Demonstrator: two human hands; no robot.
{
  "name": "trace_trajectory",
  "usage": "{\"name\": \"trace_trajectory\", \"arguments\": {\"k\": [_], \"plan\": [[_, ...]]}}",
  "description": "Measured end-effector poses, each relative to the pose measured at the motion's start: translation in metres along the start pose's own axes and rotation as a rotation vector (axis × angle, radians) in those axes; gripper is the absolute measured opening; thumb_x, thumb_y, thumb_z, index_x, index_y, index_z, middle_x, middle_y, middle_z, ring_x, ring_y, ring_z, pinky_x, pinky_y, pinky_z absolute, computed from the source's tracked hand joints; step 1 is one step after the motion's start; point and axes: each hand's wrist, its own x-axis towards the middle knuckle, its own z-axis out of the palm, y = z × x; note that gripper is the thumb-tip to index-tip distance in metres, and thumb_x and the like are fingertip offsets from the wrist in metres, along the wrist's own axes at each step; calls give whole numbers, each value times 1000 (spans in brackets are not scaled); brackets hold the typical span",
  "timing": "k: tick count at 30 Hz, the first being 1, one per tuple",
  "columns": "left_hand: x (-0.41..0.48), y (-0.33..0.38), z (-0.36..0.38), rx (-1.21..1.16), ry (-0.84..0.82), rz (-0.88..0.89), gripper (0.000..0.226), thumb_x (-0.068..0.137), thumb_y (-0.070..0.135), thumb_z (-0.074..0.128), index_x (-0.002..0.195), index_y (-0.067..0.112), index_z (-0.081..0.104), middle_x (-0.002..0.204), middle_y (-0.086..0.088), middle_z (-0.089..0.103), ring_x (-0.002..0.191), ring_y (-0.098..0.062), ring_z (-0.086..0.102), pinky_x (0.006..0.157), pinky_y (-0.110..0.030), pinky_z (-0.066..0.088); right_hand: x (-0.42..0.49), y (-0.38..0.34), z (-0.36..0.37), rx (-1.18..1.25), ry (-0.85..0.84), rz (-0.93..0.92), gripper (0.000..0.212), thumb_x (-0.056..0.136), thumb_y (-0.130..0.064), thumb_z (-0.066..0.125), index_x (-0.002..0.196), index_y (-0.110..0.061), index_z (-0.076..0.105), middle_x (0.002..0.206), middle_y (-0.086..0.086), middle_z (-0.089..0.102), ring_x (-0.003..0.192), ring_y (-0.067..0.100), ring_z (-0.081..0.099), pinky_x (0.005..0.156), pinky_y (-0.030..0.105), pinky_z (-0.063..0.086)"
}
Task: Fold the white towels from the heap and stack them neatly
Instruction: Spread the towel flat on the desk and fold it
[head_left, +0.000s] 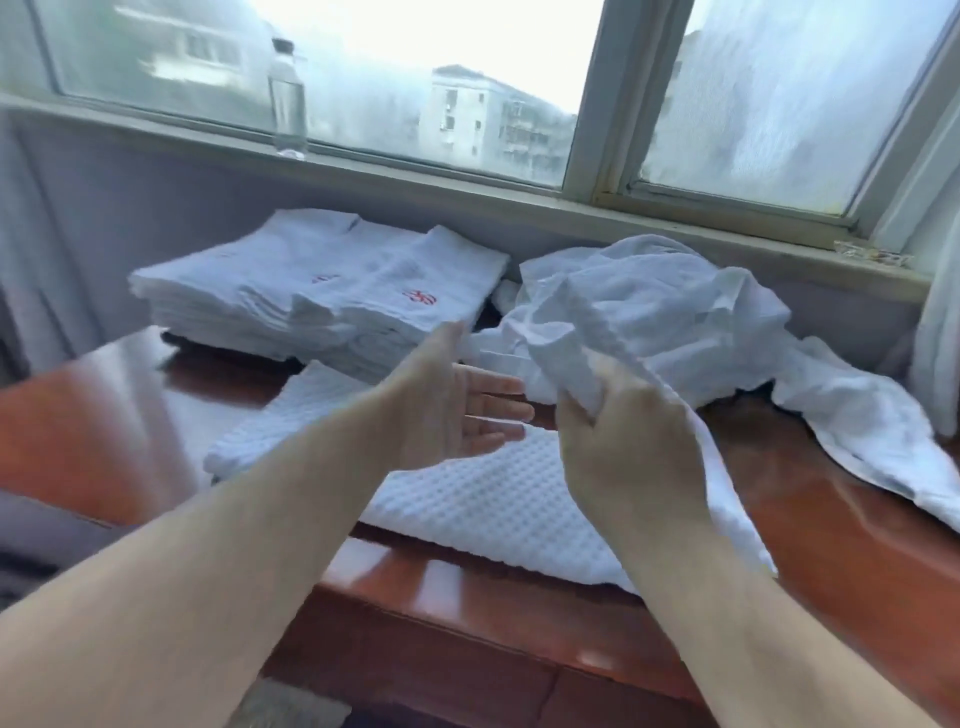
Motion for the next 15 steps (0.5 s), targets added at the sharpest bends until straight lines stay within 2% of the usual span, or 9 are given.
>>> {"name": "trace_trajectory", "arguments": {"k": [1,2,4,6,8,10,13,15], "plan": [[-9,10,-19,10,-51,-33,84,91,75,31,105,6,75,108,-16,74,90,-29,73,69,-32,57,-6,-16,13,-88,-53,-95,16,97,-26,54,111,-30,62,75,-9,63,69,19,57,61,31,43],[-15,16,-37,51,-59,-54,76,90,73,39,106,8,75,107,-13,74,90,-27,73,71,-33,57,-12,-28,26,-168,-106,-189,25,97,-24,52,120,-31,59,82,-7,67,74,22,63,63,34,46],[-22,21,-64,136,28,-67,47,93,48,58,116,9,69,103,-11,74,85,-26,73,68,-35,59,-23,-49,50,-255,-205,-310,34,99,-20,46,130,-31,53,97,-6,70,85,22,69,67,35,48],[-25,20,-87,231,176,-61,33,95,22,61,120,0,65,100,-14,75,83,-29,74,70,-40,61,-29,-62,67,-233,-297,-362,35,97,-19,46,131,-29,50,103,-7,68,90,21,67,65,35,42],[-27,20,-107,325,262,-66,29,96,17,61,116,-4,66,102,-18,75,89,-34,74,81,-48,61,-31,-68,76,-202,-363,-382,32,95,-27,52,127,-31,51,104,-9,66,94,20,65,64,33,36],[-28,23,-122,443,319,-60,31,96,23,63,117,0,67,109,-20,73,101,-38,71,94,-56,55,-28,-69,80,-249,-426,-378,25,92,-35,55,117,-32,51,102,-11,63,97,17,60,63,31,34],[-28,34,-140,727,415,-14,30,97,34,63,119,14,65,109,-10,71,100,-29,70,91,-47,56,-21,-72,88,-315,-451,-407,9,93,-32,52,93,-28,44,84,-9,54,79,17,50,57,32,31],[-25,41,-150,937,412,-39,32,101,35,55,128,18,62,119,-4,67,107,-26,65,98,-44,51,-14,-79,97,-327,-425,-446,15,91,-26,55,84,-26,41,72,-8,49,68,18,43,53,31,30]]}}
